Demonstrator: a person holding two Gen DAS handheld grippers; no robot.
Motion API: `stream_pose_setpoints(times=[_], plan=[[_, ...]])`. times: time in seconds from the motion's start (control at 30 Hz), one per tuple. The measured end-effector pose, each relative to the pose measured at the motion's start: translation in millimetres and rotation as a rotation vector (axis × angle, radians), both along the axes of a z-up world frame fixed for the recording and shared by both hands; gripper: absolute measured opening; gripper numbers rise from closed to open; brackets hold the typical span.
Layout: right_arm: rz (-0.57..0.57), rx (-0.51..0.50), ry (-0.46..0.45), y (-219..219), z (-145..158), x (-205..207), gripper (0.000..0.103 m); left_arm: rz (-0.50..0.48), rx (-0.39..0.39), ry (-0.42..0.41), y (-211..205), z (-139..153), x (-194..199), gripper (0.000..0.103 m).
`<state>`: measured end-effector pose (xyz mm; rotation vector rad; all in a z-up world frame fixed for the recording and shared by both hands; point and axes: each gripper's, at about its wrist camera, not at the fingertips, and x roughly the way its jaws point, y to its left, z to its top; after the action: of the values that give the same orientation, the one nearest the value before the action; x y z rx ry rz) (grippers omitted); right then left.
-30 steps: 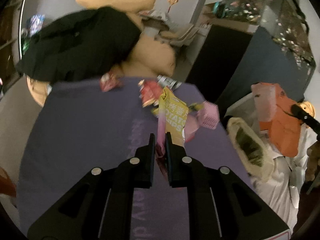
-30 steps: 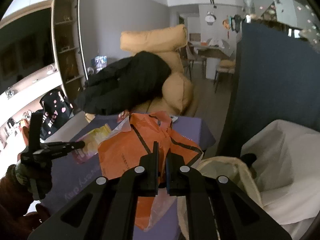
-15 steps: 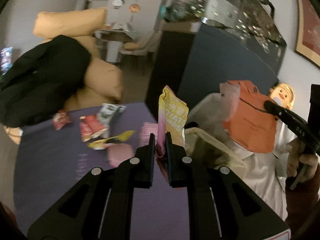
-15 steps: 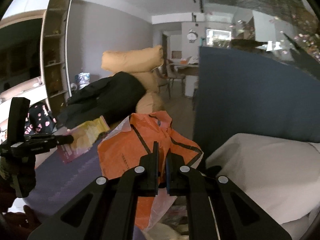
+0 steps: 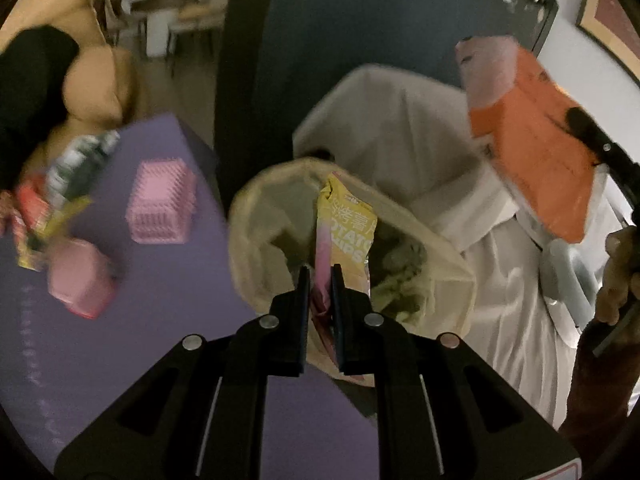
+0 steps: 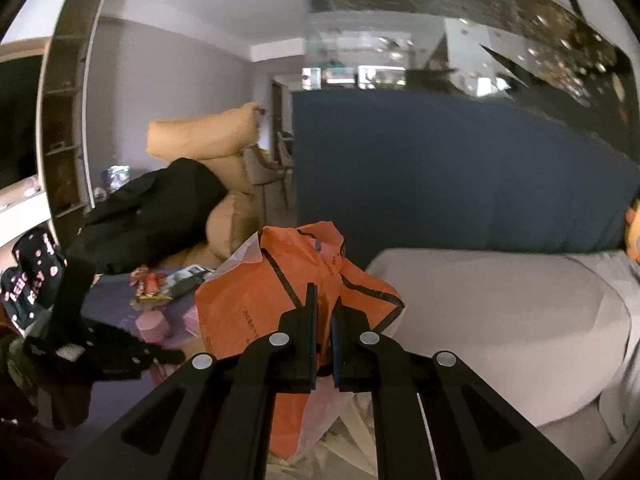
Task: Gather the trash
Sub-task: 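Carry the chip bag and orange bag to the trash bag and release them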
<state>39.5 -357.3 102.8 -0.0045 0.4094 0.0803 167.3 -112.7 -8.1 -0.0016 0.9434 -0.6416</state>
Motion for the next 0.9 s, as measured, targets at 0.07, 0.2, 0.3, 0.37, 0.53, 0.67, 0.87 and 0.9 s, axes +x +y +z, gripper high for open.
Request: stream_pose_setpoints(times=[0.07, 0.2, 0.3, 0.37, 0.53, 0.67, 0.87, 0.9], plan=[[-0.016, 0.004, 0.018, -4, -7, 4, 0.007, -0.009, 0.01, 0.029, -11, -13, 5, 0.01], [-0.038, 0.009, 0.043, -11, -19, 10, 0.007, -0.017, 0.026, 0.05, -25, -30, 14, 0.01], [-0.053, -0.003, 0.052, -11, -22, 14, 0.007, -0.02, 0.021, 0.057, -35, -37, 18, 0.01], [-0.059, -0.011, 0.059, -9, -24, 17, 0.007, -0.012, -0.005, 0.059, -34, -38, 21, 0.02], [-0.05, -0.024, 0.072, -2, -28, 23, 0.007, 0.044, -0.036, 0.027, -15, -30, 20, 0.034], [-0.016, -0.029, 0.086, 13, -35, 31, 0.007, 0.101, -0.031, -0.043, 8, -16, 10, 0.04], [0.028, -0.159, 0.126, 59, -63, 55, 0.007, 0.167, -0.014, -0.098, 47, -4, -5, 0.044], [0.03, -0.176, 0.135, 64, -69, 58, 0.007, 0.171, -0.016, -0.095, 53, -4, -7, 0.045]])
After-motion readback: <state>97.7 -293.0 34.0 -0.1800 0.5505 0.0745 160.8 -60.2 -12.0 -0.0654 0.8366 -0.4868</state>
